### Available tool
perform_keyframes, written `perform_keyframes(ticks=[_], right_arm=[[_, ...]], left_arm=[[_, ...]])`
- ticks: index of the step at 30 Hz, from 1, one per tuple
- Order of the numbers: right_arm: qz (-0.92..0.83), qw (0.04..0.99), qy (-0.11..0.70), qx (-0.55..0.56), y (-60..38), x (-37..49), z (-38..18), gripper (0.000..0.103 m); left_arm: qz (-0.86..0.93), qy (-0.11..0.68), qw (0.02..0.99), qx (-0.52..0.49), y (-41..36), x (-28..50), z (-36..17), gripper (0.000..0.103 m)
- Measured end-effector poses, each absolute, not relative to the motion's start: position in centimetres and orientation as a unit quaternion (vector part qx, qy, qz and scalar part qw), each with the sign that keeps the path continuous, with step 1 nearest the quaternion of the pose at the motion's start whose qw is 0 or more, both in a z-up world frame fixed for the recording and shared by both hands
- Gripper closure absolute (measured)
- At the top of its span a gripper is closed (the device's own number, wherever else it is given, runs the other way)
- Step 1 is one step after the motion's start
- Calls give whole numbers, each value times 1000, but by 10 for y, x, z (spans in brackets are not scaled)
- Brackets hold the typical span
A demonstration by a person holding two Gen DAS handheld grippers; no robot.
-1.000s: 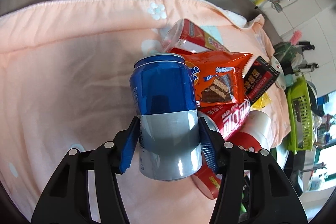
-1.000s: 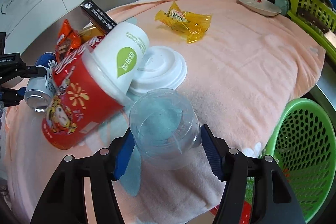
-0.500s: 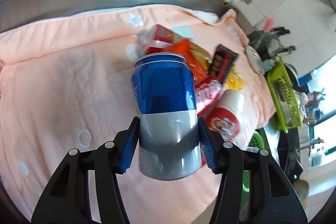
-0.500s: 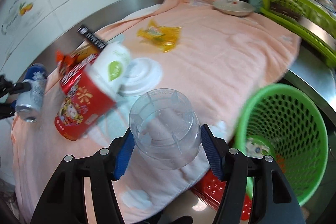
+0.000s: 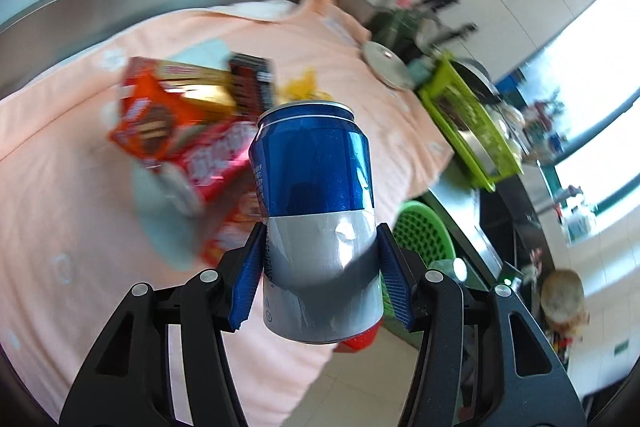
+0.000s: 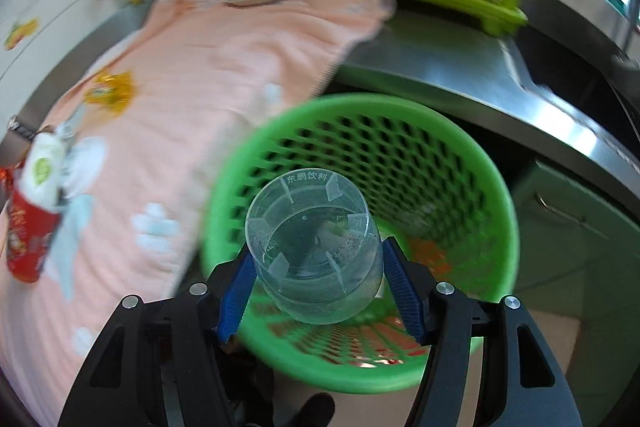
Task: Collect trash
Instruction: 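Carry the can and clear lid to the green basket and release both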
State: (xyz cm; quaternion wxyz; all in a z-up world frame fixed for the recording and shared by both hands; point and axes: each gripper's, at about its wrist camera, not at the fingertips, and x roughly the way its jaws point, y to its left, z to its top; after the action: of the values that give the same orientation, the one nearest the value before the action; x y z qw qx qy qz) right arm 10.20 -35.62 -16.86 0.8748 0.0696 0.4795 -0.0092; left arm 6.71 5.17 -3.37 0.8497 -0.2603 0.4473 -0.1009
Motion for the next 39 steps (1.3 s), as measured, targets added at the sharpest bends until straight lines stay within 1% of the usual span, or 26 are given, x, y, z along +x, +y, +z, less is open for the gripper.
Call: perform_keyframes(ticks=[9,10,11,17,18,20,30,34,39], right_arm=[[-25,860,503,89,-391,100,-197,41],[-25,859,504,90,-392,101,-197,40],[-23,859,504,92,-393,101,-198,36],[-16,868,486,99,-405,91,-188,35],[-10,870,482,104,-408,88,-184,35],[0,873,475,110,-412,81,-178,30],[-4,895,431,112,-440,43,-144,30],[-15,897,425,124,-453,30,-141,27],[-26,893,428,137,-465,18,-143,27]], left_arm=[[-180,459,844,-210,-45,94,-25,49],[-192,460,843,-203,-60,98,-24,49],[-199,460,843,-197,-69,99,-24,49],[-237,471,834,-165,-129,117,-31,49],[-243,475,831,-156,-142,122,-35,49],[-250,484,825,-148,-160,128,-43,49],[-273,524,803,-76,-247,157,-97,49],[-266,550,790,-41,-273,173,-130,49],[-248,575,780,13,-295,184,-169,49]])
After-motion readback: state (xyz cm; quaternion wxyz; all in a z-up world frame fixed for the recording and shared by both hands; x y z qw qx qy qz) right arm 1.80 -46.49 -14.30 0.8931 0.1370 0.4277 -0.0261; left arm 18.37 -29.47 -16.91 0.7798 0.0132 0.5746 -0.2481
